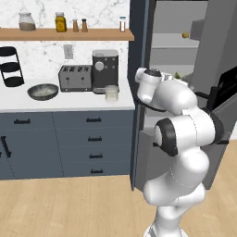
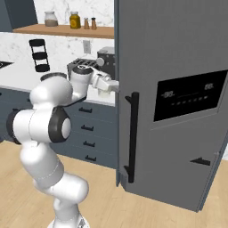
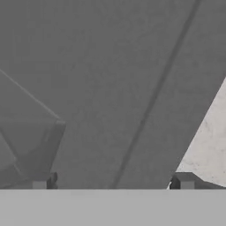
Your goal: Grab a lemon wedge from the fridge and one ice cube from the ice bowl, and put them in the glass of lemonade.
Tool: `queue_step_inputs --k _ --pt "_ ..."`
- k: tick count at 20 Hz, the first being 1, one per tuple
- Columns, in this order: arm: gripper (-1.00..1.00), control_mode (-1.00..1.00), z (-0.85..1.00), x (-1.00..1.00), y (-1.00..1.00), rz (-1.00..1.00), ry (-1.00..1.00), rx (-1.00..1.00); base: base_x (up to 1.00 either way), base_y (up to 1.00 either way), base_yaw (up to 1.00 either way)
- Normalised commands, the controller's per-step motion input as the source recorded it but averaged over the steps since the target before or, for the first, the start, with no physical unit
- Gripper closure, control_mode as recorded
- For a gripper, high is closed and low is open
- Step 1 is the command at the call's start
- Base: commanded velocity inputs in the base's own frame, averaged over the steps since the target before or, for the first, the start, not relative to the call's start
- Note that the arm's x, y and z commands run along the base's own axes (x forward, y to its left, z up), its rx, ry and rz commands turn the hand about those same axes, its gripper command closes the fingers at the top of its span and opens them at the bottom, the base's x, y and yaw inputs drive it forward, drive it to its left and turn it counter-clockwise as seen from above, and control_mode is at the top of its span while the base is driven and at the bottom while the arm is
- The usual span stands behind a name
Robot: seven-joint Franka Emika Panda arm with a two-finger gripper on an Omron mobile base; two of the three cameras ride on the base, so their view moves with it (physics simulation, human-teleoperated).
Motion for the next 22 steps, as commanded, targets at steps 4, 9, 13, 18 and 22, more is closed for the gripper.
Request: queue_step_inputs --k 4,9,13,18,22 --pt "-1.0 -1.0 0.0 -0.83 -0.83 -0.1 -0.01 0.11 0.0 0.0 0.0" --pt "-1.0 -1.0 0.08 -0.08 0.51 0.0 -0.06 -0.1 0.0 0.0 0.0" --pt "-1.0 -1.0 0.0 0.29 -0.21 0.0 0.0 0.0 0.0 0.0 0.0" --pt "-1.0 -1.0 -0.1 0.39 -0.89 -0.01 0.04 0.0 0.0 0.0 0.0" --pt "-1.0 -1.0 -0.05 0.09 -0.51 -0.01 0.02 0.0 0.0 0.0 0.0"
